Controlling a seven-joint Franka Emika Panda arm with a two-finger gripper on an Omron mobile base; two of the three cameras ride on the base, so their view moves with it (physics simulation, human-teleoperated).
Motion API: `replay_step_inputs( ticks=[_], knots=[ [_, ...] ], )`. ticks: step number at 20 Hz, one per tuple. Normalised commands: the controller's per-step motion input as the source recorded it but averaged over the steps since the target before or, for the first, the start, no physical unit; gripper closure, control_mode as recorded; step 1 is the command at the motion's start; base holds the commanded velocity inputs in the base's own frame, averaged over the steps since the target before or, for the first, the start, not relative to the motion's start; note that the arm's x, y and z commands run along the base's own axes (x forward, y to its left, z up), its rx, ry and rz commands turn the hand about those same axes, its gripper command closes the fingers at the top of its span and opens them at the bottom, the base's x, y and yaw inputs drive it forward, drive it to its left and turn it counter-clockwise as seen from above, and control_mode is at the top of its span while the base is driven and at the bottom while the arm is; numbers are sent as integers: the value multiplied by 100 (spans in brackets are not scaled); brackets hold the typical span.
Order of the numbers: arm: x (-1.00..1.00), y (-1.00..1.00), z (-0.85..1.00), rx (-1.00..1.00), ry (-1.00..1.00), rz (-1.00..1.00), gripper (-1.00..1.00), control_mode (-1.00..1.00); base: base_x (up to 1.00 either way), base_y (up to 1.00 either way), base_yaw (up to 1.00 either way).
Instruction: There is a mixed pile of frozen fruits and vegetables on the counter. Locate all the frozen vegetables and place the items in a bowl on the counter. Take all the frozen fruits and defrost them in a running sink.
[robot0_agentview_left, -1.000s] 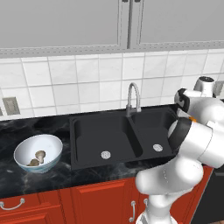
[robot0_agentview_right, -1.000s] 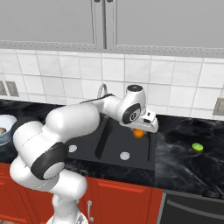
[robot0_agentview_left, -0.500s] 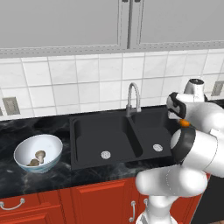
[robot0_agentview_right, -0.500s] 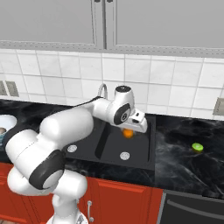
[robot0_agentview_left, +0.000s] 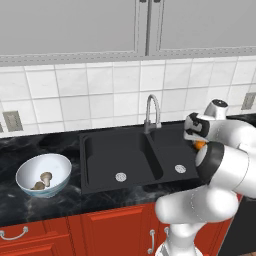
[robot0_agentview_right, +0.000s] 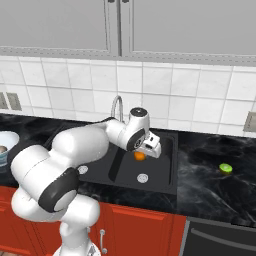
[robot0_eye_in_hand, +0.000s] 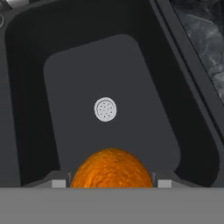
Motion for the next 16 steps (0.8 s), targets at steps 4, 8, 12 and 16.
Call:
replay_step_inputs(
  ticks=[4, 8, 12, 16],
  knots=[
    [7, 24, -8, -4, 0, -5, 100, -100, 0, 0, 0],
    [14, 16, -16, -6, 0, -5, 100, -100, 0, 0, 0],
    [9, 0, -49, 0, 0, -1, 100, -100, 0, 0, 0],
    [3, 0, -40, 0, -2, 0, 100, -100, 0, 0, 0]
  ],
)
